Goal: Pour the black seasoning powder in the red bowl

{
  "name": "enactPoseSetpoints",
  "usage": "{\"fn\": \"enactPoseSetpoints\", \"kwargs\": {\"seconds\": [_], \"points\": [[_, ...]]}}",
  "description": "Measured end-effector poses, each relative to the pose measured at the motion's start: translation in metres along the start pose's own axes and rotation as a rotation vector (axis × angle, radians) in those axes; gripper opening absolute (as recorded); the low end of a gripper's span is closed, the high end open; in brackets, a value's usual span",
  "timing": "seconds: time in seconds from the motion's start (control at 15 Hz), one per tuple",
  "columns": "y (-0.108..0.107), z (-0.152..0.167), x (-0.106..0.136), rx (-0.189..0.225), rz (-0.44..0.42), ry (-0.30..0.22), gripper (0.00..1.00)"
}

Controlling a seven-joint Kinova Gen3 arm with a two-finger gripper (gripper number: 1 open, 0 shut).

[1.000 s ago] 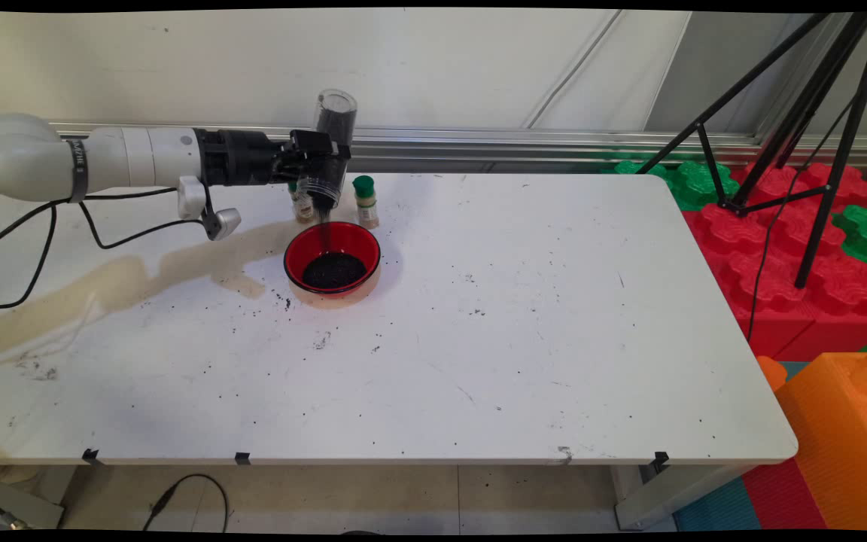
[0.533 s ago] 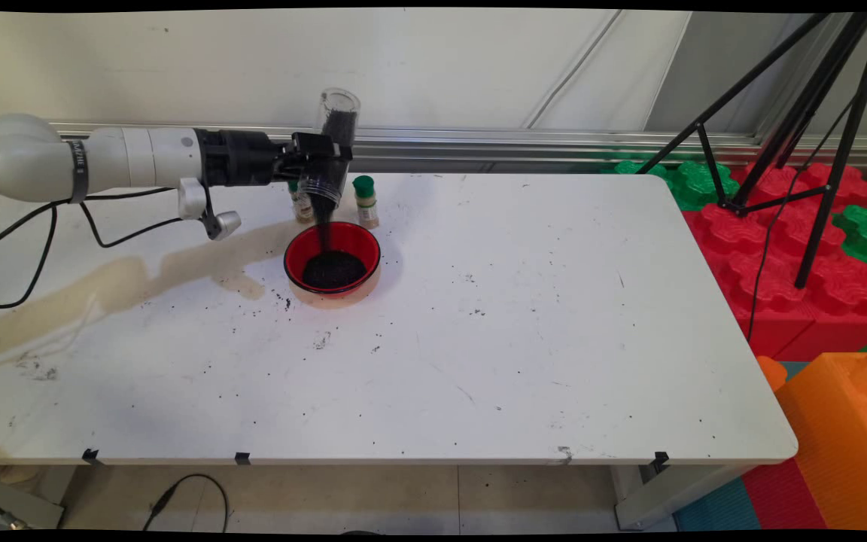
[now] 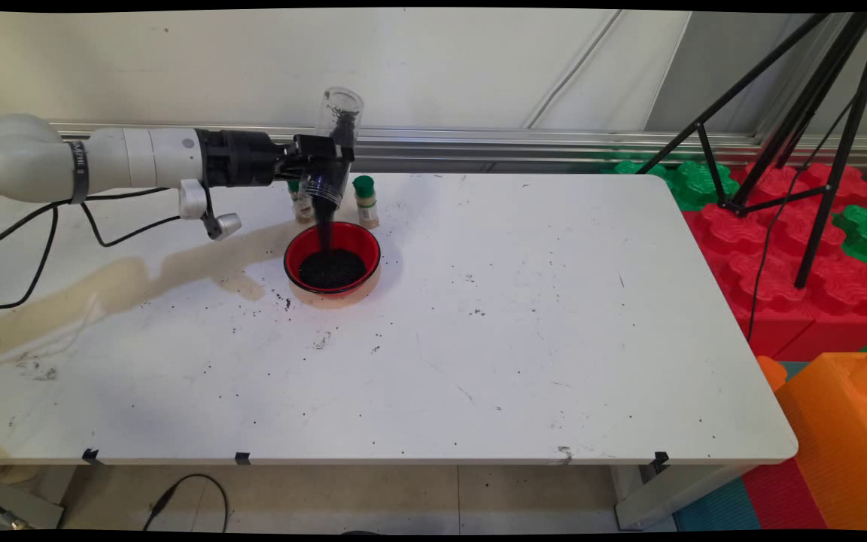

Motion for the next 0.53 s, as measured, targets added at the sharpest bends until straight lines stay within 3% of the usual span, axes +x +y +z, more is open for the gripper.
{"fn": "enactPoseSetpoints", "kwargs": {"seconds": [0.53], "points": [[-0.002,0.0005,0.0002,0.005,0.019,0.001,0.0]]}}
